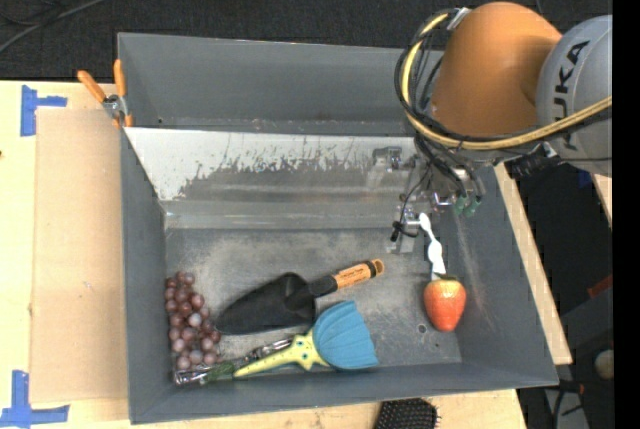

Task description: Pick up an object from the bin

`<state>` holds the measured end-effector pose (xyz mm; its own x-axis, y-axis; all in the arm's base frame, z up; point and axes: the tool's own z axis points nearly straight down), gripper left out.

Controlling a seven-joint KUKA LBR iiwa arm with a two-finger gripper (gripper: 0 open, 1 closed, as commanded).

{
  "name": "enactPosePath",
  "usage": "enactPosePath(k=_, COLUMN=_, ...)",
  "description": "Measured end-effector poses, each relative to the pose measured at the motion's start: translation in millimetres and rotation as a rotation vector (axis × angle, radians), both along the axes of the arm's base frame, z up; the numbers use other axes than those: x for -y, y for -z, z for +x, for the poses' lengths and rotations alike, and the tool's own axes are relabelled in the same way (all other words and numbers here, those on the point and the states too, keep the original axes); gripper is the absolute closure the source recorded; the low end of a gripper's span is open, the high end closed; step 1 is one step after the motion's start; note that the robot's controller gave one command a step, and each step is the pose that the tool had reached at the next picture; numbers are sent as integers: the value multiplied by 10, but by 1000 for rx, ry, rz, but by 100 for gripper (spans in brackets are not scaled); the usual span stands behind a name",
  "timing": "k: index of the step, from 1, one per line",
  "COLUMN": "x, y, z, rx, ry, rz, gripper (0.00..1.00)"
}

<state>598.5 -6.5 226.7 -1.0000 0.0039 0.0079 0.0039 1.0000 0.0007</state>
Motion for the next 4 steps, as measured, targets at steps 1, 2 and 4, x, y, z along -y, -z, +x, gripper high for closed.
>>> enactPosePath(k=1, x=-1, y=-46, z=12, rx=8, ry=0, rz=0, gripper=0)
enactPosePath(k=2, x=-124, y=795, z=-175, rx=9, ry=-113, rz=1, gripper=0)
enactPosePath(k=4, x=-297, y=907, z=-370, rx=6, ry=-319, rz=2, gripper=0)
